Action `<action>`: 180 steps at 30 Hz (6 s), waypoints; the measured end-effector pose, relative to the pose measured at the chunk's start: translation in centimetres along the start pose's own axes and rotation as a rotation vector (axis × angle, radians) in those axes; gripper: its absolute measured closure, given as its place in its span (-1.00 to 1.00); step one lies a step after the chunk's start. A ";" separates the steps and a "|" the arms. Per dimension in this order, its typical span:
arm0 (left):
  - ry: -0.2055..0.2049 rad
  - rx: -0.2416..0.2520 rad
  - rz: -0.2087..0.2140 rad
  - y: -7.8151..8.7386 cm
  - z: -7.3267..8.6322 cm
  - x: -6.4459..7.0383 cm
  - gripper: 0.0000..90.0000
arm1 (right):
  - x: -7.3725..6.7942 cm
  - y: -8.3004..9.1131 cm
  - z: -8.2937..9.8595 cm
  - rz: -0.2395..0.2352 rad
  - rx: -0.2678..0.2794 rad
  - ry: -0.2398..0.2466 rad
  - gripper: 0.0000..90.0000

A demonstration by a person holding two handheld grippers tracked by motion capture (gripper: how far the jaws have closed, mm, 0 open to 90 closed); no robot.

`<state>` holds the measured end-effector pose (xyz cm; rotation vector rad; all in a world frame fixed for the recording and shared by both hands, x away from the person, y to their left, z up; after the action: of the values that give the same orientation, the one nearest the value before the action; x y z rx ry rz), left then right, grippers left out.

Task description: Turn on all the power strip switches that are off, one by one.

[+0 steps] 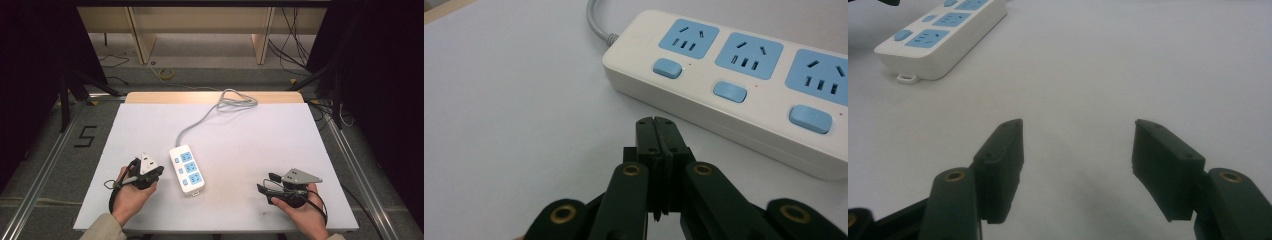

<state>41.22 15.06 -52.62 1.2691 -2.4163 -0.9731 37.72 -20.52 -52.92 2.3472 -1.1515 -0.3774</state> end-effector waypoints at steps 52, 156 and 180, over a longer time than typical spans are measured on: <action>0.055 -0.048 0.022 -3.3 -4.5 -0.4 0.99 | -0.2 0.0 0.0 0.003 0.000 0.003 -0.15; 0.011 -0.179 -0.012 -5.3 -4.9 0.5 1.00 | -0.2 0.0 0.1 -0.004 -0.006 -0.009 -0.14; -0.025 -0.178 -0.011 -5.3 -4.7 0.6 1.00 | -0.2 0.1 0.0 -0.002 0.000 -0.012 -0.14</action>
<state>46.58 10.39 -52.65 1.2159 -2.2829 -1.1843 37.60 -20.41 -52.86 2.3492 -1.1543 -0.3929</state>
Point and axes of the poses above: each handheld gripper's, and its own axes: y roughly backward along the jaws, z roughly out of its underside, x roughly to its right, the point moved 9 cm from there along -y, roughly forward along the jaws, and after that the axes turned 4 degrees about z, right-handed, at the moved point
